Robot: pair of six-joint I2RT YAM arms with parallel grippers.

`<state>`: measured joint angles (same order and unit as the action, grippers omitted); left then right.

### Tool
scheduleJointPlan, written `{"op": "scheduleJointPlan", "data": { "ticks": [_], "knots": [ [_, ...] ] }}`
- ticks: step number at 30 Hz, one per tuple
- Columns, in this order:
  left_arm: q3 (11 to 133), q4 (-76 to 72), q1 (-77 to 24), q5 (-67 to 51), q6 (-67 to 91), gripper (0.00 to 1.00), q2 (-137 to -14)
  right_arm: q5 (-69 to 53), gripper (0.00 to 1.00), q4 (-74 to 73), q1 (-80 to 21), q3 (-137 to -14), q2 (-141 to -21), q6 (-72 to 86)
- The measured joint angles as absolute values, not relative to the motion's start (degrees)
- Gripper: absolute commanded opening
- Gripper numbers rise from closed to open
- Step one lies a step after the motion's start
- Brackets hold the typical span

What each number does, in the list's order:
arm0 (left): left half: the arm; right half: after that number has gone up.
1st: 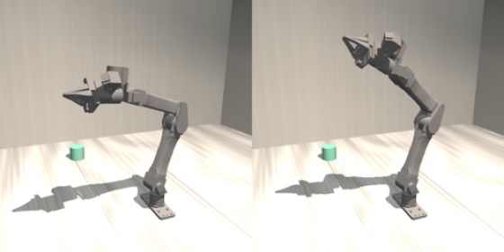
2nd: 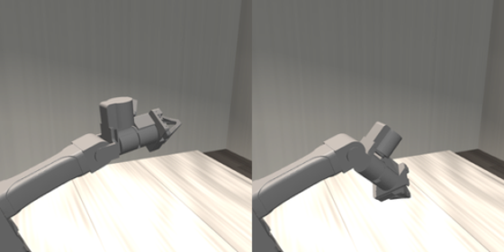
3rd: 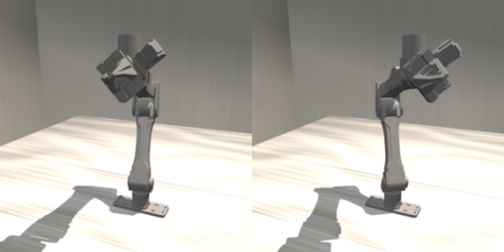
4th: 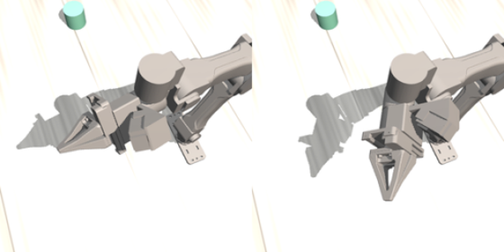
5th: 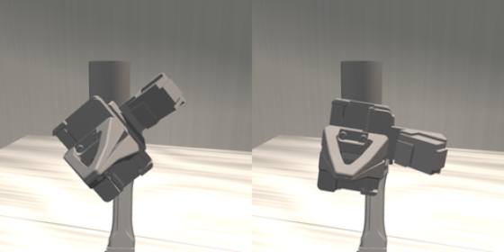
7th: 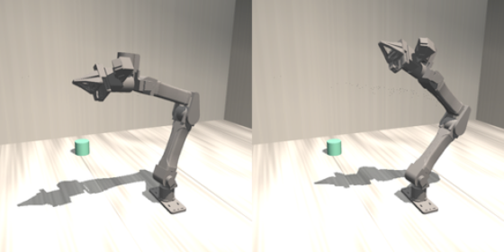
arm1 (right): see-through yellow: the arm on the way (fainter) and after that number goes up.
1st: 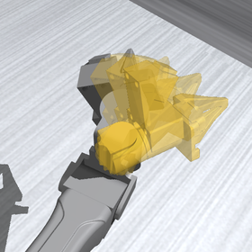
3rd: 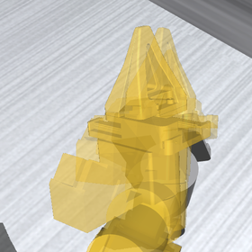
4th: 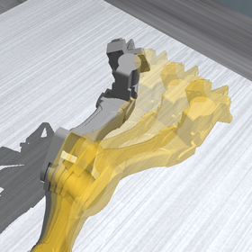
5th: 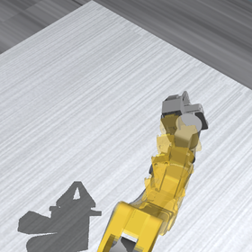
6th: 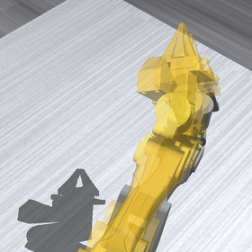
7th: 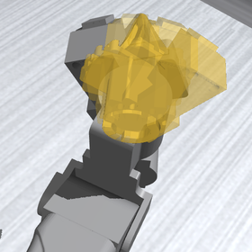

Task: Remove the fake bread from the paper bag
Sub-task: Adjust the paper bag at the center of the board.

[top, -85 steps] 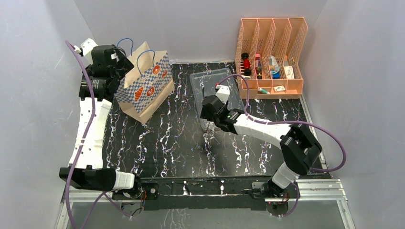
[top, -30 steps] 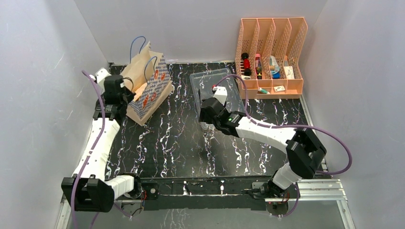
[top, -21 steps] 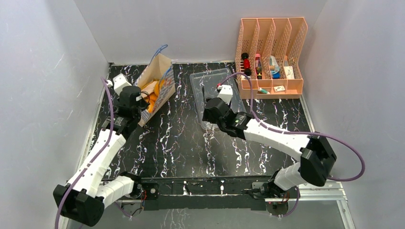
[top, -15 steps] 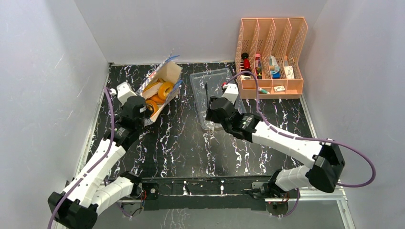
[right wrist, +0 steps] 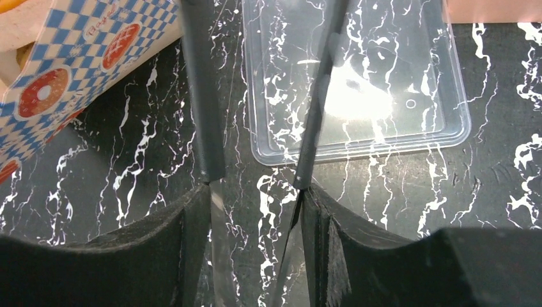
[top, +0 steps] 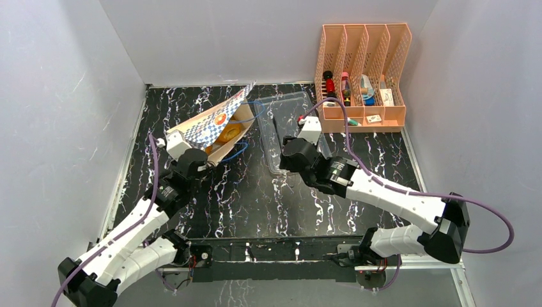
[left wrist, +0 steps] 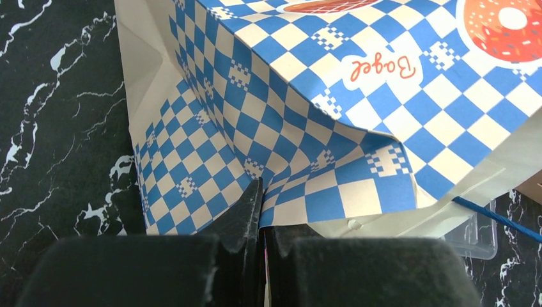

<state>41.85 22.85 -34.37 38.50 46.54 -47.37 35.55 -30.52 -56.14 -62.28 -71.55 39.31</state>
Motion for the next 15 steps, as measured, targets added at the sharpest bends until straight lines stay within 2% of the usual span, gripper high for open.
{"op": "scheduleJointPlan", "data": {
  "ticks": [15],
  "knots": [
    [38.39,29.43,-37.41,39.97,53.8,0.0,-38.24,39.35,0.46,-38.61,-63.79,-65.17,-67.94,41.12]
  ]
}}
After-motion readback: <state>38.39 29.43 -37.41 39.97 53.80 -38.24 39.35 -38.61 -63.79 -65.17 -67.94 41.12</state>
